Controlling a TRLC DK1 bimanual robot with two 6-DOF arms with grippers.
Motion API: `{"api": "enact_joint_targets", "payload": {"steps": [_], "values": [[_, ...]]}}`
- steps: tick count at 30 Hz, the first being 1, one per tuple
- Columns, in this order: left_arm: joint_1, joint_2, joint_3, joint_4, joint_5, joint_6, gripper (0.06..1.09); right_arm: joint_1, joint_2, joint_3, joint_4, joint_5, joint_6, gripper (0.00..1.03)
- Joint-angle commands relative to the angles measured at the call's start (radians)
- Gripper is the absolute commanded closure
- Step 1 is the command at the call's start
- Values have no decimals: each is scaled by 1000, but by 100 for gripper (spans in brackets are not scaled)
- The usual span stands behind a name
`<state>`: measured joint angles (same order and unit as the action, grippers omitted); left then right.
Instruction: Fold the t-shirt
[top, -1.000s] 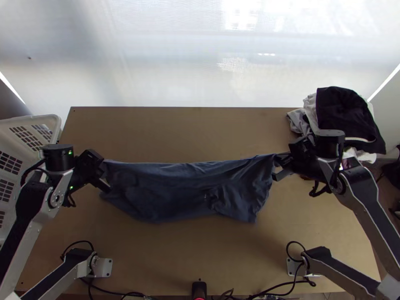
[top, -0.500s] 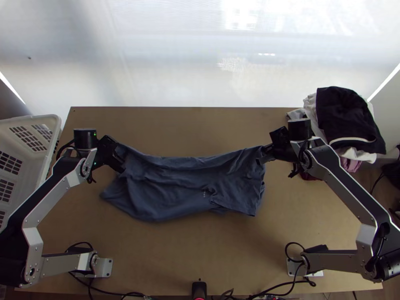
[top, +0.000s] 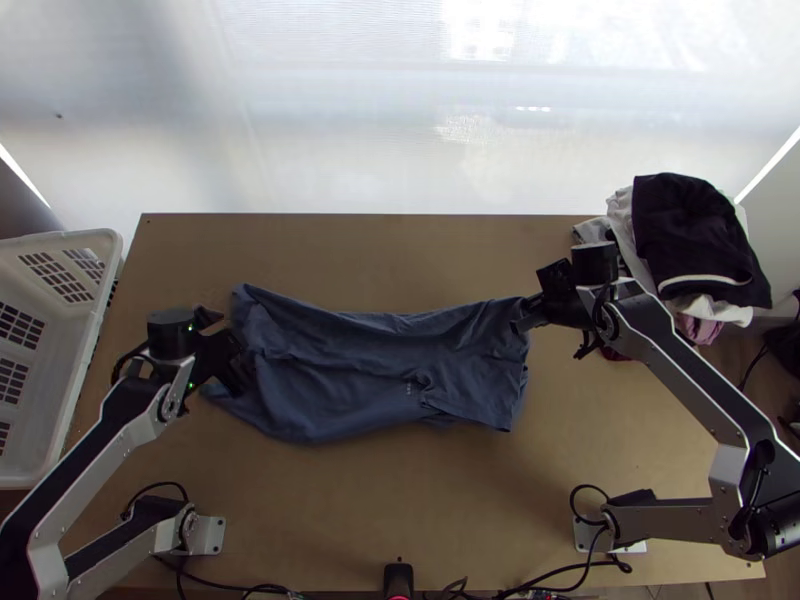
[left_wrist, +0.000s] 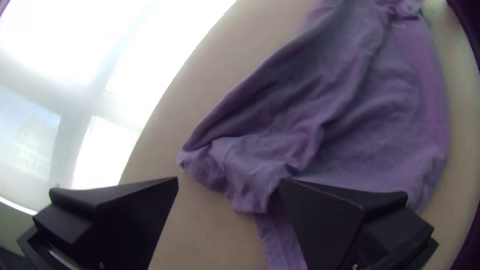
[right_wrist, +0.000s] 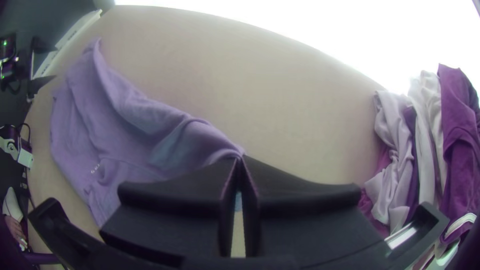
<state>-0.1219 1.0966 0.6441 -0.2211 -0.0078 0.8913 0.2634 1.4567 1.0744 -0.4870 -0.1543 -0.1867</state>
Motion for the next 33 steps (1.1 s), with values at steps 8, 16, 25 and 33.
{"api": "enact_joint_targets", "payload": {"steps": [8, 16, 25, 33], "values": [[-134, -50, -279, 359, 35, 251, 10, -9, -2, -11, 1, -1, 9, 100], [-153, 157, -228, 517, 43, 296, 11, -29, -7, -18, -2, -1, 10, 100], [-153, 249, -208, 546, 62, 334, 11, -41, -6, -14, -2, -1, 13, 100], [-137, 321, -172, 575, 63, 360, 41, -41, 2, -5, -2, -1, 16, 100]]}}
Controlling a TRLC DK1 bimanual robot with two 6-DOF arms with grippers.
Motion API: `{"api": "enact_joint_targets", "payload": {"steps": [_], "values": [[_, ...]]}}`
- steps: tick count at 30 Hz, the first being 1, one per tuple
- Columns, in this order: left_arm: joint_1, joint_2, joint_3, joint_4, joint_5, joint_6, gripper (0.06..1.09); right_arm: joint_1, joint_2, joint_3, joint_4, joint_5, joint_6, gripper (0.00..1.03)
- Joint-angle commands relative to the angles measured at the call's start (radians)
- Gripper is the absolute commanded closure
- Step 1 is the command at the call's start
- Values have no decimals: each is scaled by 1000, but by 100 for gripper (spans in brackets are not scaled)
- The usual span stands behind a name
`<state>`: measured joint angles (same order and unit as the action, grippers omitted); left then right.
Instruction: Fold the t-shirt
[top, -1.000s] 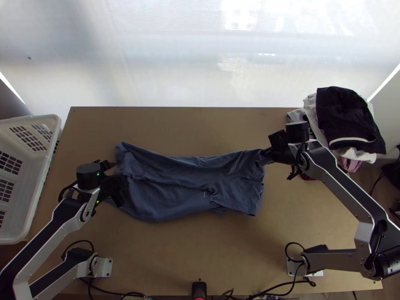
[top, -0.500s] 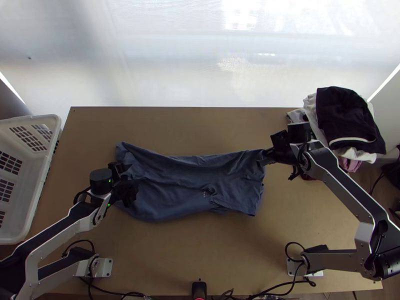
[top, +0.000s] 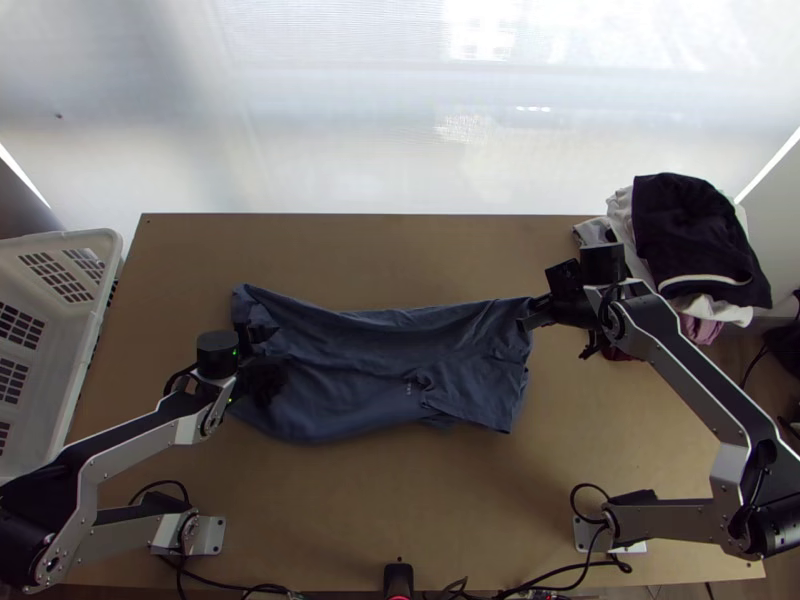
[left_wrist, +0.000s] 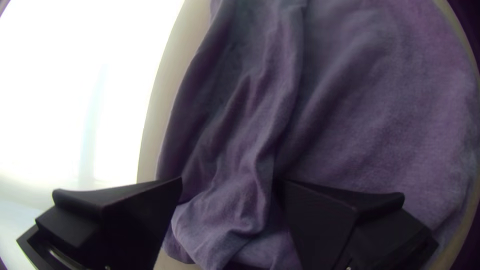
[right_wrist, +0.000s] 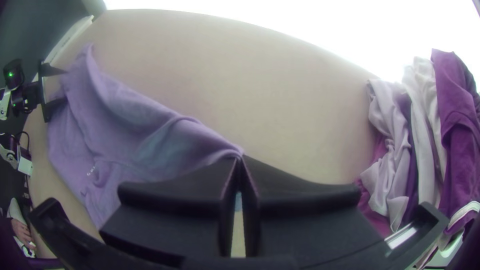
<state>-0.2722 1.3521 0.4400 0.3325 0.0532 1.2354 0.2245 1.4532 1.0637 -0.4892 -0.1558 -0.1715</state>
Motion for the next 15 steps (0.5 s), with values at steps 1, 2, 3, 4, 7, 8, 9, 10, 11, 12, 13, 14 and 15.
{"api": "enact_joint_targets", "payload": {"steps": [1, 2, 3, 4, 7, 8, 9, 10, 11, 12, 13, 14, 15], "values": [[14, 73, 40, 22, 2, 18, 51, -2, 7, 5, 0, 1, 1, 100], [16, 78, 46, 22, 2, 21, 53, -2, 9, 4, 0, 1, 1, 100], [16, 81, 51, 22, 4, 22, 54, -2, 9, 4, 0, 1, 1, 100], [14, 81, 57, 22, 4, 19, 60, -2, 10, 5, 0, 1, 1, 100], [11, 79, 74, 22, 4, 1, 90, -14, 10, 9, -2, 1, 24, 84], [13, 78, 78, 22, 4, -4, 96, -19, 10, 12, -11, 1, 30, 75], [14, 76, 82, 22, 4, -8, 100, -20, 10, 16, -28, 1, 38, 63], [16, 76, 85, 19, 2, -11, 103, -20, 12, 21, -54, 1, 43, 51], [16, 73, 86, 14, 2, -11, 103, -17, 13, 24, -84, 1, 44, 42], [18, 71, 86, 10, 2, -11, 103, -13, 10, 25, -114, 1, 43, 34], [18, 67, 86, 8, 2, -11, 103, -5, 7, 24, -143, 1, 40, 24], [19, 64, 86, 5, 2, -13, 103, 3, 3, 24, -173, 1, 38, 9], [19, 59, 86, 2, 2, -13, 103, 6, -2, 24, -203, 1, 35, 4]]}}
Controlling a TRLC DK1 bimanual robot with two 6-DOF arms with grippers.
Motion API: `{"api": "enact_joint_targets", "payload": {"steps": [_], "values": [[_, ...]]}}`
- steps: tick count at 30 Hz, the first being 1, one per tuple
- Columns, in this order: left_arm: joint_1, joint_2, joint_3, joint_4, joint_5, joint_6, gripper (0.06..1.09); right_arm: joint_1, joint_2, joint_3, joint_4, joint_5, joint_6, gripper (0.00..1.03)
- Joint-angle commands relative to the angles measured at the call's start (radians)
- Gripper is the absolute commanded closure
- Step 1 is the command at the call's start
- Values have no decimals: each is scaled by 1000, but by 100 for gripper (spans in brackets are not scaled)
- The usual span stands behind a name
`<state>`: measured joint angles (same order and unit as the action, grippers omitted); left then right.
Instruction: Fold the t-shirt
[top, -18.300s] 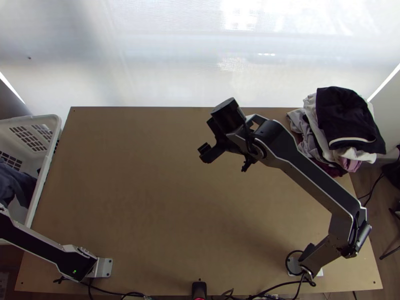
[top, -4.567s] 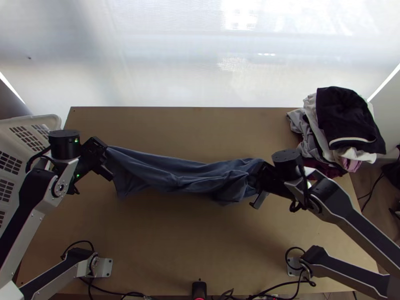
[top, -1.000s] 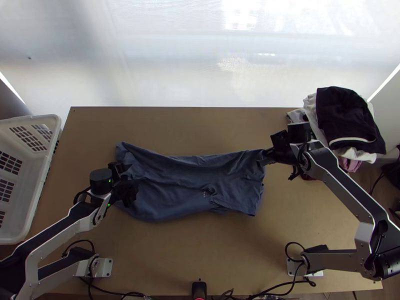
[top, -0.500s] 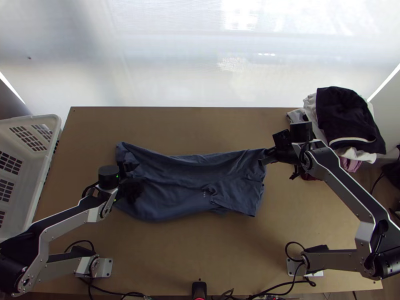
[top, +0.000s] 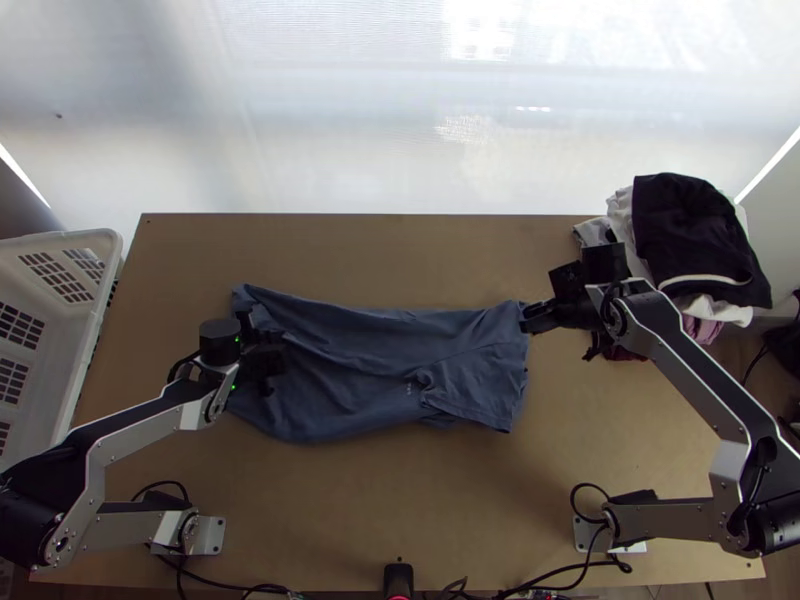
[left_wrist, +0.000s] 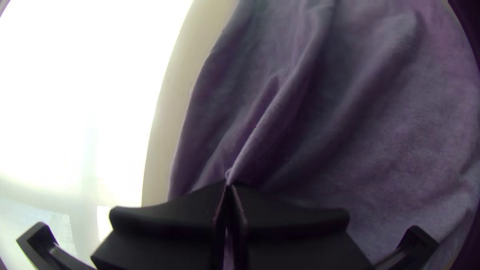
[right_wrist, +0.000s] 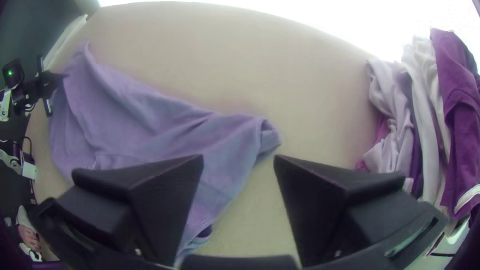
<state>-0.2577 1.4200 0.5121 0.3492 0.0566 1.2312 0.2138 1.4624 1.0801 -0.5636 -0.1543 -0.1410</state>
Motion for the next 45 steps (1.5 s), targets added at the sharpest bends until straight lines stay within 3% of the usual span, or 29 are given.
{"api": "enact_joint_targets", "payload": {"steps": [1, 5, 8, 11, 17, 25, 33, 45], "values": [[5, -13, 14, -18, -3, -9, 103, 16, -24, 6, -150, -1, 1, 4], [5, -38, 16, -39, -3, -12, 103, 22, -99, -2, -243, -2, -5, 4], [5, -50, 17, -52, -3, -21, 103, 128, -152, -17, -369, -2, -29, 4], [9, -50, 19, -56, -8, -21, 103, 254, -217, -63, -387, -1, -54, 5], [12, -50, 32, -64, -11, -21, 103, 322, -232, -166, -410, 1, -74, 5], [34, -58, 45, -76, -12, -21, 103, 230, -182, -218, -274, 21, -129, 7], [57, -70, 48, -90, -12, -18, 104, 231, -140, -241, -124, 87, -100, 10], [149, -41, 135, -113, -11, -1, 103, 107, -24, -192, -10, 136, -243, 13]]}}
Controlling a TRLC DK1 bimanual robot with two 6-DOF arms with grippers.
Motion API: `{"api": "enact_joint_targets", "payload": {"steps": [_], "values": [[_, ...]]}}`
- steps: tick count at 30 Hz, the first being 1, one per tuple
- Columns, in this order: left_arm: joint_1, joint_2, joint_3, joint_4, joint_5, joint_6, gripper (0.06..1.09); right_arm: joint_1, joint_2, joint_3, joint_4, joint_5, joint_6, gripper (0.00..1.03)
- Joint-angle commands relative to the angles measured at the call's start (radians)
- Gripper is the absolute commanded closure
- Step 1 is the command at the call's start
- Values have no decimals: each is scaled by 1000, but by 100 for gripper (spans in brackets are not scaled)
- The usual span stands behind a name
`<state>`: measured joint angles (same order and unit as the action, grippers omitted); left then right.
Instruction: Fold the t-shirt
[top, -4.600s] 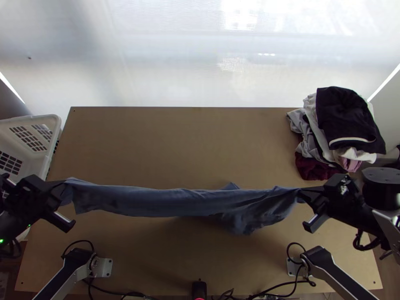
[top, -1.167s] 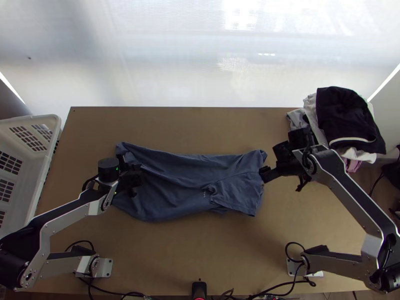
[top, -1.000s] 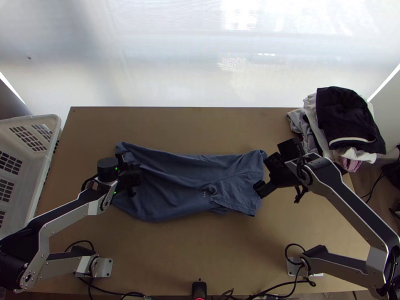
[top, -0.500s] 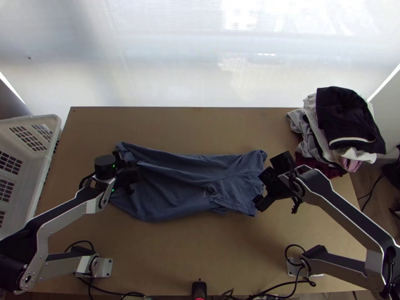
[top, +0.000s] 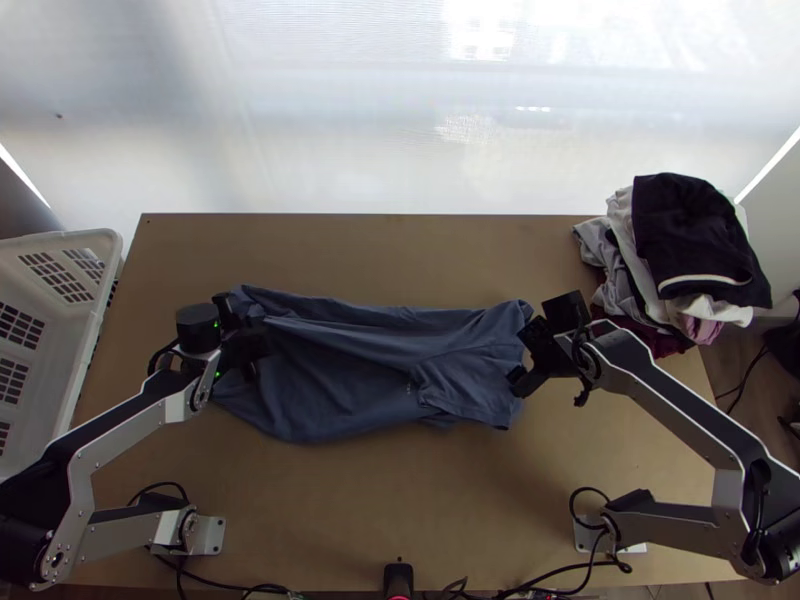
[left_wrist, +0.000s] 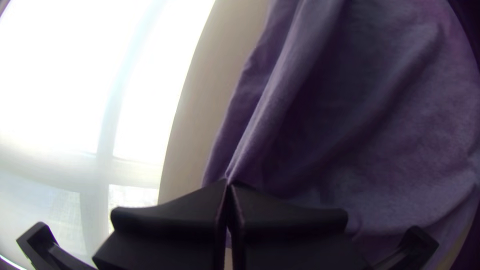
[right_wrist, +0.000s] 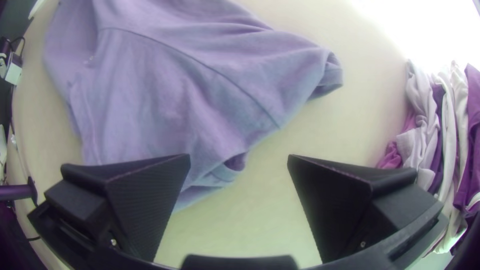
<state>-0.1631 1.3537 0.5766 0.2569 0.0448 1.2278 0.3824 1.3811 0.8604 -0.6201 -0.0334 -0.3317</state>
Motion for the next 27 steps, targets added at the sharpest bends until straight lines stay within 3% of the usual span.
{"api": "enact_joint_targets", "payload": {"steps": [1, 5, 10, 14, 22, 27], "values": [[56, 30, 88, -34, 1, 2, 103, -62, 58, 38, 46, 15, -50, 13], [40, 32, 123, -41, 0, 2, 104, 10, 53, 94, 33, 13, -15, 13], [19, 48, 164, -79, -5, -13, 104, 196, 75, 175, -3, 17, 51, 12], [23, 65, 186, -81, -11, -13, 104, 303, 144, 233, -23, 33, 48, 12], [82, 107, 298, -108, -16, -19, 105, 181, 151, 221, -23, 43, 11, 11], [88, 137, 350, -127, -25, -28, 105, 84, 111, 164, -23, 44, -56, 11]]}}
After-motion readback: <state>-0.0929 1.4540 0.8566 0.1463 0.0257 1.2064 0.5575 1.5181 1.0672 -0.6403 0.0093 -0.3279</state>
